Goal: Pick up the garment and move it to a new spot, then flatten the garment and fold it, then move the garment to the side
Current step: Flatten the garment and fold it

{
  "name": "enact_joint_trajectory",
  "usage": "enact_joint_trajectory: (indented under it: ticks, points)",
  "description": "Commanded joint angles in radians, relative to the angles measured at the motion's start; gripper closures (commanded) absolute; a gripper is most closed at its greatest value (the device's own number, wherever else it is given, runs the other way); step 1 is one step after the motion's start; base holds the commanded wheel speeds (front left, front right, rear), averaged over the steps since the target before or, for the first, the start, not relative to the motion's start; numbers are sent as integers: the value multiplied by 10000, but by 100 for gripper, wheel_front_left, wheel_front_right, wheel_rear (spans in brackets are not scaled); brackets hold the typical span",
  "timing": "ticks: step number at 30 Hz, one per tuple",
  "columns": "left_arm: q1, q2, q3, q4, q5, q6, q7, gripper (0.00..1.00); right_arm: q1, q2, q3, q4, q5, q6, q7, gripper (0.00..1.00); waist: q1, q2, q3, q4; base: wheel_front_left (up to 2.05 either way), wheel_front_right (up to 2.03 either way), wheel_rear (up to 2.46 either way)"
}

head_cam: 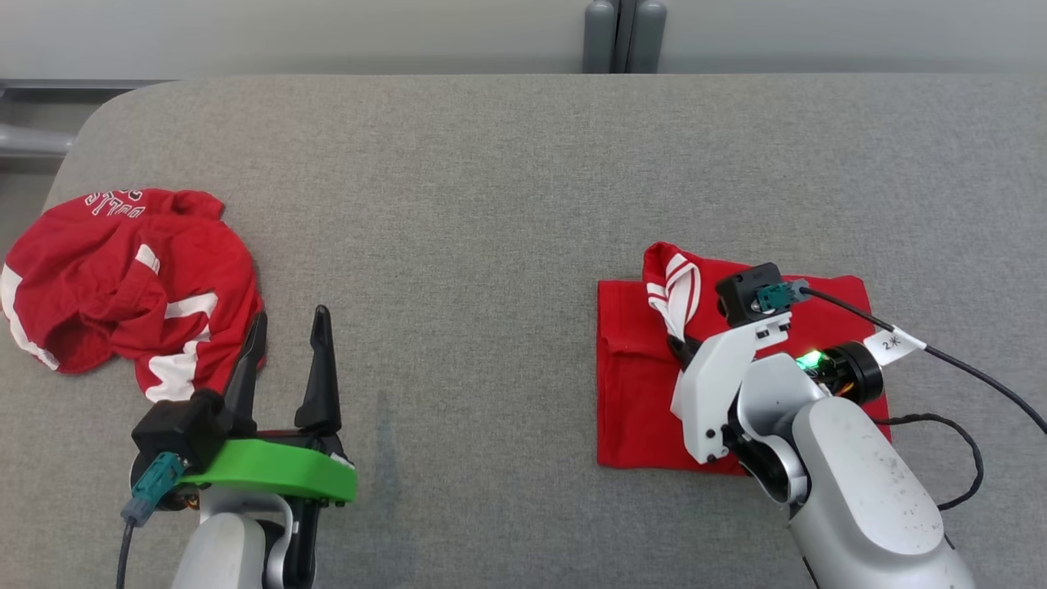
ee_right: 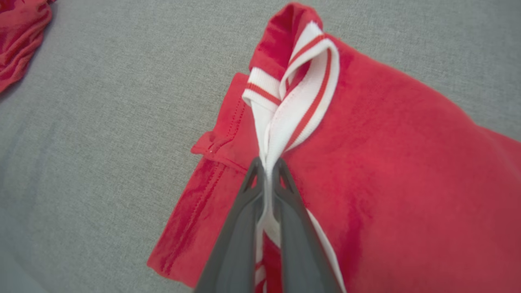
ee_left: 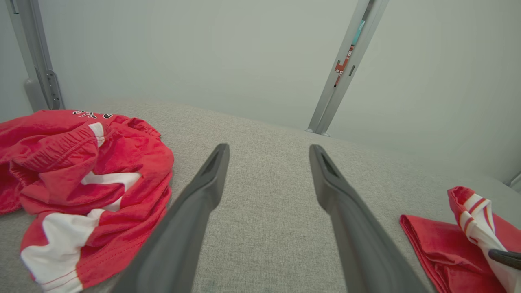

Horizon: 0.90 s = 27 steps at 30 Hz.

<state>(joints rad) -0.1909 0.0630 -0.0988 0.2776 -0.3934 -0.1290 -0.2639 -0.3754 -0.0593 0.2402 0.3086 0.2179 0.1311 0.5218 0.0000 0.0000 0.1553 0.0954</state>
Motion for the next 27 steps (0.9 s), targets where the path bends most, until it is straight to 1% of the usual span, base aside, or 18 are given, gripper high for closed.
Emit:
enact_joint_trajectory:
  ticks: [1,3,4,5,6,7,8,10,12,15,18,20,22,24,27]
  points:
    - [-171,-13,-17,1,48,-24,0,0,-159,35,86,164,9,-8,-115,100,0,0,30,38,0,0,0]
    - [-188,-27,-68,32,48,-24,0,0,-236,52,189,370,45,-8,-168,100,0,0,28,81,0,0,0]
    - [-194,-30,-86,44,39,-23,0,0,-254,50,218,456,63,-8,-180,98,0,0,22,101,0,0,0]
    - [-188,-33,-98,63,11,-23,0,0,-253,57,277,576,107,-8,-165,84,0,0,9,119,0,0,0]
    - [-181,-36,-105,80,-6,-23,0,0,-256,64,304,653,130,-8,-165,64,0,0,-5,129,0,0,0]
    - [-171,-42,-101,91,-24,-24,0,0,-271,67,326,694,165,-8,-235,13,0,0,-20,140,0,0,0]
    - [-159,-44,-92,104,-28,-24,0,0,-287,71,321,715,196,-8,-305,0,0,0,-34,144,0,0,0]
    - [-122,-48,-63,124,-18,-24,0,0,-335,83,428,682,428,-8,-534,0,0,0,-82,149,0,0,0]
    - [-73,-51,-68,148,2,-24,0,0,-414,93,755,400,1120,-8,-943,0,0,0,-135,153,0,0,0]
    - [62,-49,-75,188,12,-24,0,0,-367,76,1202,-285,2633,-8,-1559,0,0,0,-281,116,0,0,0]
    - [199,11,-29,189,19,-23,0,0,-329,65,1246,-961,3043,-8,-2079,0,0,0,-426,20,0,0,0]
    - [268,44,8,178,22,-23,0,0,-130,-8,1013,-1341,2871,-8,-2442,0,0,0,-524,-62,0,0,0]
    - [371,46,46,162,50,-23,0,0,86,-200,615,-1713,2444,-8,-2917,0,0,0,-619,-149,0,0,0]
    - [443,59,73,156,62,-23,0,0,390,-424,82,-1986,1742,-8,-3409,0,0,0,-707,-244,0,0,0]
    - [508,77,107,131,47,-24,0,0,979,-533,-872,-2394,762,-5,-4282,0,0,0,-833,-406,0,0,0]
